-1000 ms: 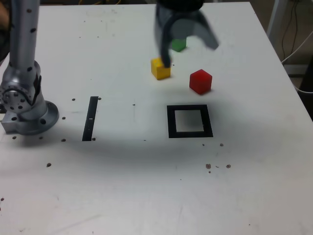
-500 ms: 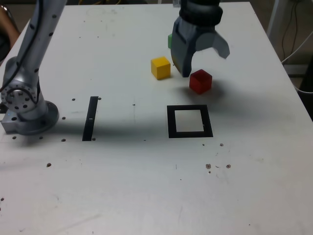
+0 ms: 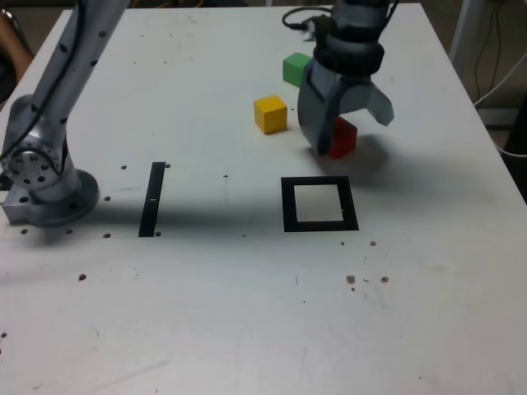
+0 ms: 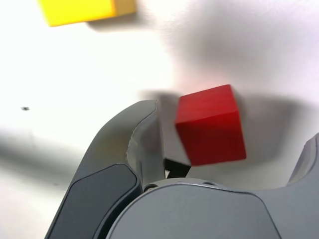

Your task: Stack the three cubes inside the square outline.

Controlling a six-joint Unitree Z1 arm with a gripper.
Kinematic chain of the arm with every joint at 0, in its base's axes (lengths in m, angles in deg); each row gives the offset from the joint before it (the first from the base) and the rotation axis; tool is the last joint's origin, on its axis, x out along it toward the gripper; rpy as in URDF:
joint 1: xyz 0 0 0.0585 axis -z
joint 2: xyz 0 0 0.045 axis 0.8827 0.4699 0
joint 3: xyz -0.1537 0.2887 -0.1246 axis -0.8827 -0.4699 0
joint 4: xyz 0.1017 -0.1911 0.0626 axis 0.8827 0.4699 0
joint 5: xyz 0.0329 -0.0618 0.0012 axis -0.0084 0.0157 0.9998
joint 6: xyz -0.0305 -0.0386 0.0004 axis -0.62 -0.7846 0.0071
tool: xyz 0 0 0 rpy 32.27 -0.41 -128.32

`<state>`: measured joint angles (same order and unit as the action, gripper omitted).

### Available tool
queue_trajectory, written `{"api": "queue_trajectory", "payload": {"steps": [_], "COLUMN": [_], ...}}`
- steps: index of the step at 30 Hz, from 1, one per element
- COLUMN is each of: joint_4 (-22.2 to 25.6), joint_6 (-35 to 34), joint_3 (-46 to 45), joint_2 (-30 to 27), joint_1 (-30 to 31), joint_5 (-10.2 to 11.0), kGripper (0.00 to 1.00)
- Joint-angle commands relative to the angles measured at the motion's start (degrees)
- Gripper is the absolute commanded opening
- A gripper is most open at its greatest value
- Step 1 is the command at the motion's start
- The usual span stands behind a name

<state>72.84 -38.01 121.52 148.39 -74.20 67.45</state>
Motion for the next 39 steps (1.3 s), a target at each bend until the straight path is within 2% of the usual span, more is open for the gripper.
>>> {"api": "queue_trajectory", "payload": {"steps": [1,19,26,39], "joint_4": [-0.2,2.6,2.9,1.0], "joint_6": [-0.1,0.0,0.4,1.9], "joint_3": [0.3,1.6,2.5,3.3], "joint_2": [0.5,1.4,2.0,2.1], "joint_1": [0.0,-0.2,-0.2,-0.2], "joint_5": [0.3,1.6,1.8,2.2], "kGripper": [0.94,0.83,0.69,0.5]}}
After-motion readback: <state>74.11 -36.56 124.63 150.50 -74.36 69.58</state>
